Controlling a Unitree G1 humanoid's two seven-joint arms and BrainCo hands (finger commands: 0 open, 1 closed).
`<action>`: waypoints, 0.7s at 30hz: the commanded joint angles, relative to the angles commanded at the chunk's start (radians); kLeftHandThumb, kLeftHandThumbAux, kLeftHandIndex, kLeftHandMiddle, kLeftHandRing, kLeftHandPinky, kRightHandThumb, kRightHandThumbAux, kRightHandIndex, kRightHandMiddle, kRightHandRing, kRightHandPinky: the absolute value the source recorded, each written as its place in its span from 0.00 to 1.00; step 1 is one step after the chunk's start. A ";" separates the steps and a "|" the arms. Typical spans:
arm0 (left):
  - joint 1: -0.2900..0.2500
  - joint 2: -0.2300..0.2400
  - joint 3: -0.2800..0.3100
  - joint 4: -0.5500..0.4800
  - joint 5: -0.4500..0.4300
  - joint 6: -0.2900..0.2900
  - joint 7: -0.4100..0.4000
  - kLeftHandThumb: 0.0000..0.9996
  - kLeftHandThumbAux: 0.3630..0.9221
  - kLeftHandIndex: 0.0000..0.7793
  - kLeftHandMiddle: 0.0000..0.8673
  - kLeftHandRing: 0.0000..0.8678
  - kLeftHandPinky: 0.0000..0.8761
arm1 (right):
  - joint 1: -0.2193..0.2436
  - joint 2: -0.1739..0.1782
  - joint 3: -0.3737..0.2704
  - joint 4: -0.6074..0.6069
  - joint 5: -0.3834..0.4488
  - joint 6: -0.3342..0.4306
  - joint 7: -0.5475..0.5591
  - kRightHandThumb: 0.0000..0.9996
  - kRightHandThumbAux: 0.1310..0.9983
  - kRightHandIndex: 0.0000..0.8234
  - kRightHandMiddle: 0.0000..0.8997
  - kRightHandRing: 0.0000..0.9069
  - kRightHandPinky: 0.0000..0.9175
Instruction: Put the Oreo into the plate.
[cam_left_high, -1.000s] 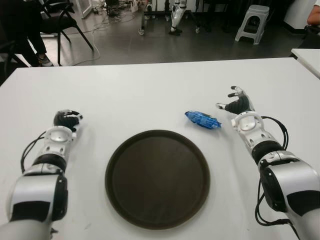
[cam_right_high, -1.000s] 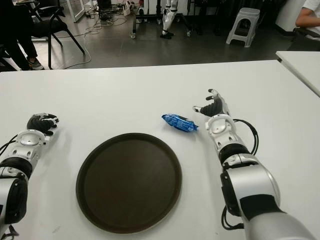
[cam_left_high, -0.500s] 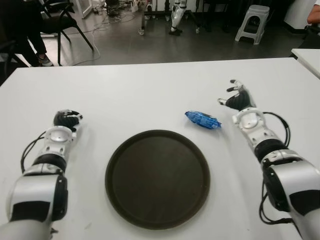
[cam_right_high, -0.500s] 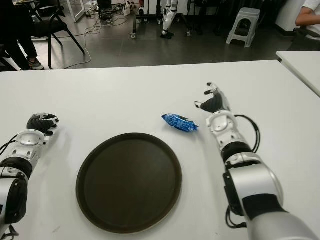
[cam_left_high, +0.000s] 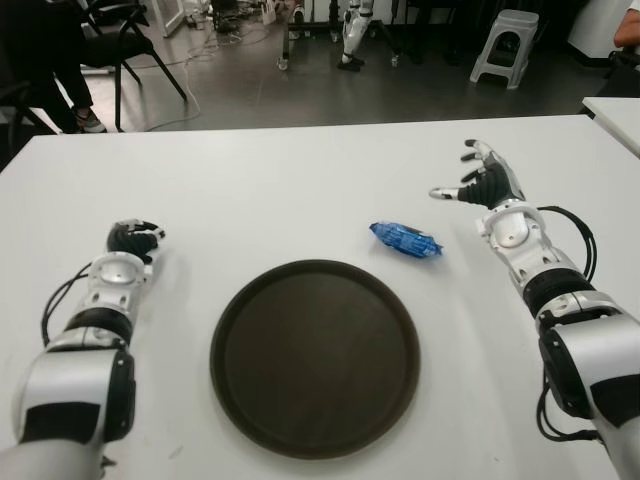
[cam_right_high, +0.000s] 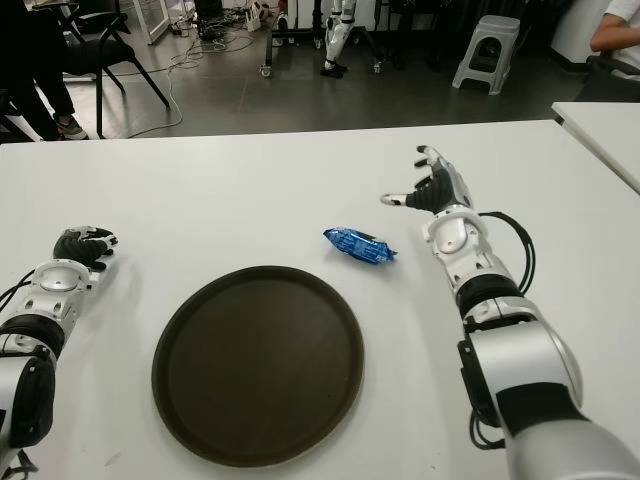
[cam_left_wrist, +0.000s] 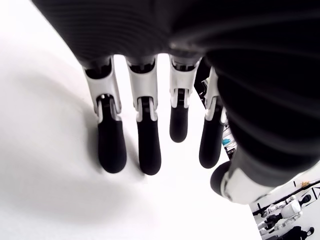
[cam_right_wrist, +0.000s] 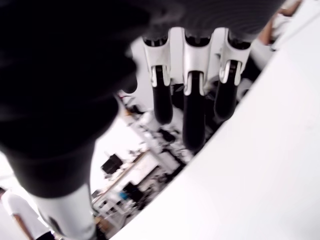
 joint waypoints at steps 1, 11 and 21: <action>0.000 0.000 0.000 0.000 0.000 0.000 0.001 0.68 0.64 0.51 0.22 0.23 0.25 | -0.001 -0.001 0.001 0.001 -0.001 0.001 0.004 0.00 0.72 0.00 0.00 0.00 0.00; 0.000 -0.002 0.003 -0.001 -0.004 -0.002 -0.004 0.68 0.64 0.51 0.22 0.24 0.28 | 0.010 -0.013 0.040 -0.085 -0.023 0.055 0.081 0.00 0.72 0.00 0.00 0.00 0.00; -0.002 -0.004 0.000 -0.002 -0.003 0.000 -0.006 0.68 0.64 0.51 0.23 0.24 0.29 | 0.031 -0.026 0.080 -0.199 -0.024 0.192 0.277 0.00 0.72 0.00 0.00 0.00 0.00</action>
